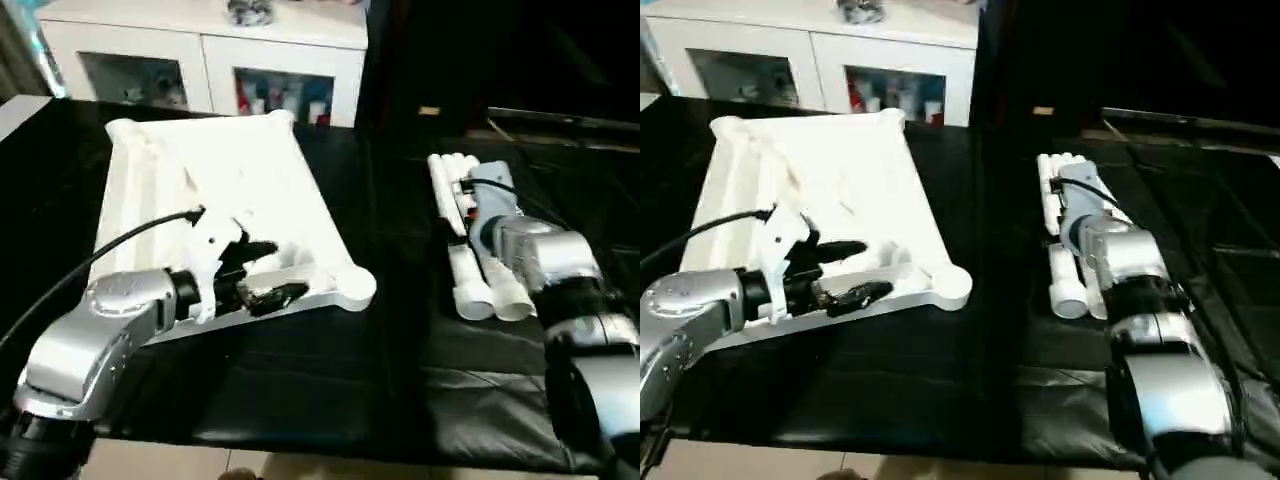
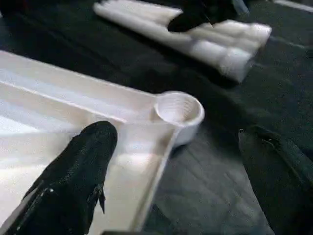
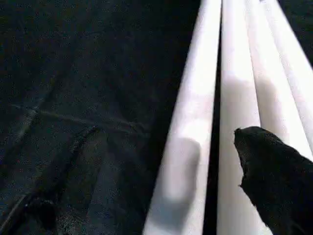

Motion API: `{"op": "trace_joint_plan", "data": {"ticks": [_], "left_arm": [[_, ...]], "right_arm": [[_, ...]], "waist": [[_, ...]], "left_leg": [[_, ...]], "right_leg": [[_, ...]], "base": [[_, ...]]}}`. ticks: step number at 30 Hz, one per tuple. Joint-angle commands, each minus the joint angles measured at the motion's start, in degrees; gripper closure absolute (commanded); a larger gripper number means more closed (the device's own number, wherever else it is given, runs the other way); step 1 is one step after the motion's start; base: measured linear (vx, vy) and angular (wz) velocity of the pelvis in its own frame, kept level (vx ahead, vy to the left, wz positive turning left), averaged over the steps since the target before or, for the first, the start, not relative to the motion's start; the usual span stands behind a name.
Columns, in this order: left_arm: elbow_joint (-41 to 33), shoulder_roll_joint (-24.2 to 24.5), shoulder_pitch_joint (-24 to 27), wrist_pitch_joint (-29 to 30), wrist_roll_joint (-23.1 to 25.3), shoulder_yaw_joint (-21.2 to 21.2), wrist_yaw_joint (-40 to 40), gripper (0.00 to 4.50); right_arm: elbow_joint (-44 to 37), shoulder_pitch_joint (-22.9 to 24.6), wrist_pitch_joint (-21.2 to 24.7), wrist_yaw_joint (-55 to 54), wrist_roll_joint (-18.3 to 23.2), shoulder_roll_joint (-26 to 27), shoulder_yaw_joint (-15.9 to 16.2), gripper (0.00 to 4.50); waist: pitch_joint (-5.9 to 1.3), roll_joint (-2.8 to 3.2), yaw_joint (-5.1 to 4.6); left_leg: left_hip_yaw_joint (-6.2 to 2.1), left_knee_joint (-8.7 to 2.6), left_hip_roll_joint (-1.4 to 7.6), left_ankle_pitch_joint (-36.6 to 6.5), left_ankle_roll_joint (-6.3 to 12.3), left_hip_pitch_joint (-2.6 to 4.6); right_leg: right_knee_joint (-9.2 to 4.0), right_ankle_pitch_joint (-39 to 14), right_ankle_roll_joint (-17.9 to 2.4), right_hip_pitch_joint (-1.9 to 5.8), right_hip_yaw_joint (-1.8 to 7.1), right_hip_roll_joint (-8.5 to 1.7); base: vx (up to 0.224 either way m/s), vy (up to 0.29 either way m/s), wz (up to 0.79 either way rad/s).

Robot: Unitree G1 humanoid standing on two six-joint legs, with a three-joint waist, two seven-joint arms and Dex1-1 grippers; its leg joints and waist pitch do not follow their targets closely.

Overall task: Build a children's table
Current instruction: Move to table, then pick table leg

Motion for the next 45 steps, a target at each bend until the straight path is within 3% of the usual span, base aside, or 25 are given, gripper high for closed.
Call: {"op": "trace_joint_plan", "data": {"ticks": [1, 8, 17, 31, 45], "left_arm": [[-1.1, 0.5, -1.1, 1.0, -0.7, -0.5, -0.8, 0.04], [-1.7, 1.1, -1.0, 2.8, -1.1, -0.2, -1.3, 0.04], [-3.3, 1.6, -0.5, 4.6, -3.2, -0.1, -2.1, 0.04], [-6.0, 1.7, 0.4, 6.2, -4.6, -0.2, -2.0, 0.00], [-6.2, 1.7, 0.1, 6.0, -4.1, 0.3, -1.5, 0.00]], "right_arm": [[3.2, -1.6, -1.8, 0.1, -0.8, -0.5, -0.3, 0.00], [10.1, -3.4, -3.2, 3.6, -1.0, 0.3, 0.3, 0.00], [14.8, -4.3, -4.2, 2.3, -1.8, 0.0, -0.1, 0.00], [19.1, -4.0, -1.4, 5.7, -1.7, 0.8, -0.5, 1.16], [20.7, -4.1, 0.5, 5.5, 0.9, 0.6, -4.6, 2.48]], "waist": [[-3.81, 0.84, 0.00], [-3.70, 1.00, 0.05], [-3.78, 0.92, 0.17], [-3.68, 0.56, 0.22], [-3.65, 0.60, 0.35]], "left_leg": [[-1.00, -3.55, 3.99, -4.1, -1.36, 0.67], [-0.60, -3.60, 4.27, -5.6, -1.59, 0.67], [-0.37, -3.59, 4.43, -5.0, -1.75, 0.69], [-0.22, -3.59, 4.45, -5.1, -1.37, 0.56], [-0.20, -3.64, 4.51, -5.6, -1.55, 0.68]], "right_leg": [[-3.68, 3.3, -13.4, 2.97, 3.72, -6.82], [-3.91, 0.4, -13.1, 2.87, 3.68, -6.89], [-3.73, 0.8, -13.1, 2.72, 3.55, -6.86], [-3.87, -1.3, -12.6, 2.68, 3.54, -6.84], [-4.02, -2.6, -12.2, 2.47, 3.50, -6.87]], "base": [[0.000, 0.000, 0.00], [0.000, 0.000, 0.00], [0.000, 0.000, 0.00], [0.000, 0.000, 0.00], [0.000, 0.000, 0.00]]}}
